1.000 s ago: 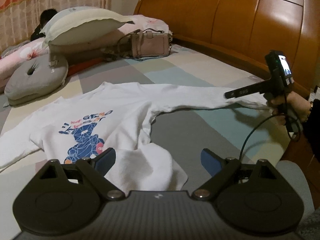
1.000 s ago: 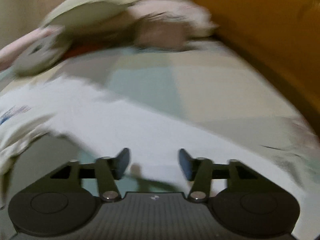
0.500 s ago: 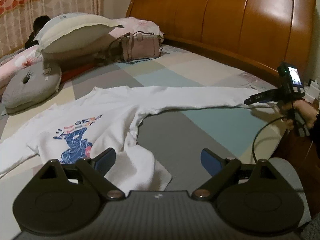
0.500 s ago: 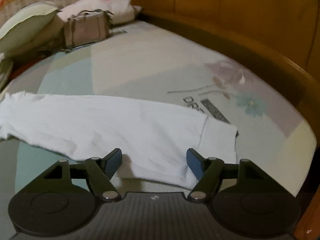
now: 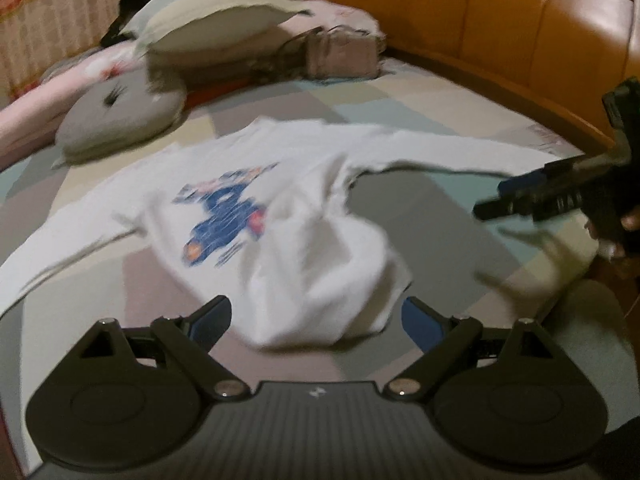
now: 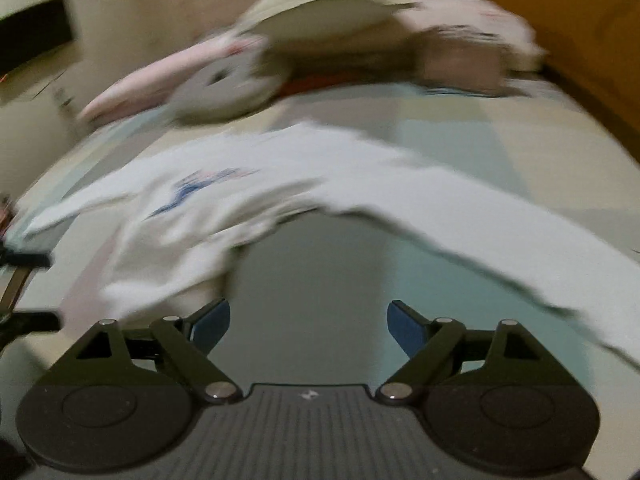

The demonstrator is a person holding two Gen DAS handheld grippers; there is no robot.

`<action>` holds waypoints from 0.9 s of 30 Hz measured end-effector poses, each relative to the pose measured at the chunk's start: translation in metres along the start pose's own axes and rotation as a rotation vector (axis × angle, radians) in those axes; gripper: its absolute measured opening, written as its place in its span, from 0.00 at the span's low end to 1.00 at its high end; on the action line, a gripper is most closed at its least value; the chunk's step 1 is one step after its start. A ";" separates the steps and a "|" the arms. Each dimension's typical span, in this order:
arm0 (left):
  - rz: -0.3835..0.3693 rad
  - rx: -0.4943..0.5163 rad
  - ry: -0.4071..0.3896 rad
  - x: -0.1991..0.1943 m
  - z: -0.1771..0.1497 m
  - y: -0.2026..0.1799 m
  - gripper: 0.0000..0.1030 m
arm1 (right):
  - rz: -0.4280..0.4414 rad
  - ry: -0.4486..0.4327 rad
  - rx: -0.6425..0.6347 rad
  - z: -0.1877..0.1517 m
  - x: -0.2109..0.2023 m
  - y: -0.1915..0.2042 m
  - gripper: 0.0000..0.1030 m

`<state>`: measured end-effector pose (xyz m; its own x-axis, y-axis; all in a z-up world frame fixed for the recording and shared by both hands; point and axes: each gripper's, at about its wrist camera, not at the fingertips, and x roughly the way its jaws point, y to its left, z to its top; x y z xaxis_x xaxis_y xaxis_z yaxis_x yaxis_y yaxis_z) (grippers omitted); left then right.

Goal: Fold clothes

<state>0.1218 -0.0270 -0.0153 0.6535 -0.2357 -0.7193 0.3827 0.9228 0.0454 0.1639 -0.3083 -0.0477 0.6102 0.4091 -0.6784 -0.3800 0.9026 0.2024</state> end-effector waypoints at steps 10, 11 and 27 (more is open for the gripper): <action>0.131 -0.074 0.037 -0.017 -0.028 0.068 0.89 | 0.294 0.001 -0.334 0.002 0.025 0.156 0.87; 0.137 -0.082 0.032 -0.019 -0.029 0.073 0.89 | 0.320 0.010 -0.352 0.003 0.028 0.166 0.87; 0.129 -0.163 -0.060 -0.022 -0.022 0.108 0.89 | 0.175 0.113 -0.389 0.030 0.100 0.191 0.86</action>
<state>0.1345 0.0846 -0.0098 0.7299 -0.1261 -0.6718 0.1859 0.9824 0.0175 0.1729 -0.0913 -0.0558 0.4420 0.5143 -0.7349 -0.7174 0.6945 0.0545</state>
